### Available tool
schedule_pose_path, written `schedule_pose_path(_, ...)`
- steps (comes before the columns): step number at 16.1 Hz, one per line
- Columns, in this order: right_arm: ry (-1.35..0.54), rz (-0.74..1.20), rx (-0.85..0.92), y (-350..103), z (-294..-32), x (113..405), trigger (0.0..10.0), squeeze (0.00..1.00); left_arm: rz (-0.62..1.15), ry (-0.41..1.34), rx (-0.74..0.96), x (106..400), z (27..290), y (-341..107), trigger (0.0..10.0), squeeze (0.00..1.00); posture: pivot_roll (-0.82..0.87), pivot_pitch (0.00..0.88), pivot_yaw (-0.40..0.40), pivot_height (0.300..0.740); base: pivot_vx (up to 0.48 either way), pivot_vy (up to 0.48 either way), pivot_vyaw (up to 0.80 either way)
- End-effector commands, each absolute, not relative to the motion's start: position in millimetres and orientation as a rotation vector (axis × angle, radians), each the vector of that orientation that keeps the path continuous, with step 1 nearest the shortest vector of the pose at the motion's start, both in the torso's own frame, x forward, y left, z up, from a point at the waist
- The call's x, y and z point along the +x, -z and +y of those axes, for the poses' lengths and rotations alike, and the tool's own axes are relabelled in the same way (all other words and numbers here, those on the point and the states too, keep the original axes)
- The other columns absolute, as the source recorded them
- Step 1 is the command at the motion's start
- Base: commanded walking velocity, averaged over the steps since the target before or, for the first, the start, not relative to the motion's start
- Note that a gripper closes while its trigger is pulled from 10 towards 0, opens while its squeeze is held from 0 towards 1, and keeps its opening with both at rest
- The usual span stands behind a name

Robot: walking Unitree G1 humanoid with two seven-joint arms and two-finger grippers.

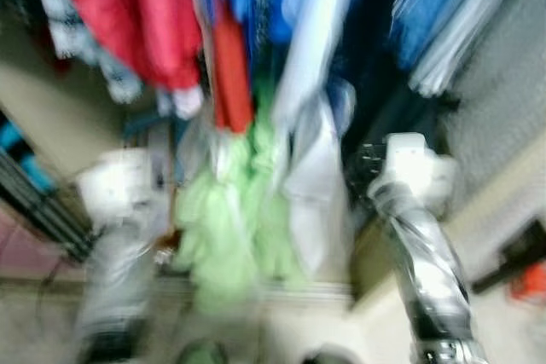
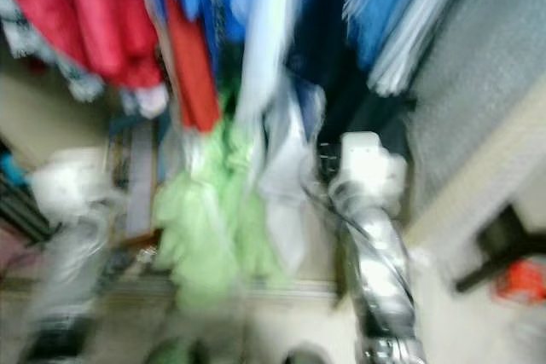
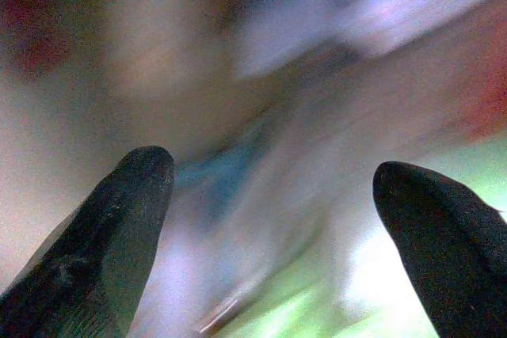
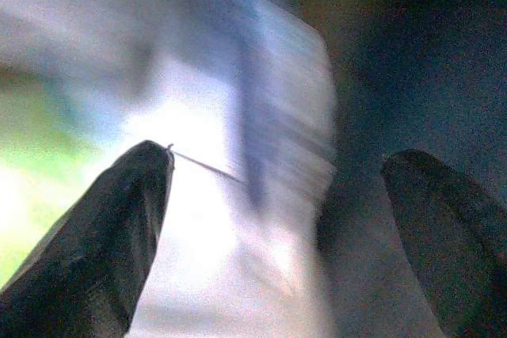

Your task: Clean up the room

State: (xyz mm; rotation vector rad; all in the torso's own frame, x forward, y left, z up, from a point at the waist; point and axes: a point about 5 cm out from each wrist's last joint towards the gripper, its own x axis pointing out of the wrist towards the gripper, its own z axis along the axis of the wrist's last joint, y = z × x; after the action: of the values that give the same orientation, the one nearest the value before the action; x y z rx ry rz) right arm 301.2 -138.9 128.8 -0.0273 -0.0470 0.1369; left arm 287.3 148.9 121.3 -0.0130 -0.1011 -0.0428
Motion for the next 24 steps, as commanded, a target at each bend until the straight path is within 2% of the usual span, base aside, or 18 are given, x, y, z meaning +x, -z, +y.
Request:
schedule_pose_path(1, -0.085, -0.017, -0.062, -118.6, -157.1, 290.2, 10.0, 0.0, -0.064, 0.074, 0.019, 274.2, 149.4, -107.5, 10.0, 0.0, 0.05, 0.027, -0.009, 0.74, 0.0, 0.0, 0.0)
schedule_pose_path(8, -0.096, -0.011, -0.137, -107.5, -172.6, 255.7, 10.0, 0.0, -0.008, 0.085, 0.085, 242.3, 168.9, -94.2, 10.0, 0.0, 0.03, 0.02, 0.001, 0.74, 0.0, 0.0, 0.0)
schedule_pose_path(12, -0.079, -0.014, -0.154, -108.1, -180.9, 236.7, 10.0, 0.0, -0.009, 0.013, 0.1, 222.8, 181.1, -96.7, 10.0, 0.0, 0.03, 0.038, 0.003, 0.74, 0.0, 0.0, 0.0)
schedule_pose_path(20, -0.08, -0.04, -0.168, -115.0, -169.6, 249.3, 10.0, 0.0, -0.01, 0.013, 0.12, 231.4, 174.3, -101.9, 10.0, 0.0, 0.04, 0.055, -0.009, 0.74, 0.0, 0.0, 0.0)
schedule_pose_path(24, -0.099, -0.042, -0.184, -115.8, -167.0, 253.7, 10.0, 0.0, -0.01, 0.008, 0.114, 232.9, 171.9, -101.9, 10.0, 0.0, 0.04, 0.053, -0.019, 0.74, 0.0, 0.0, 0.8)
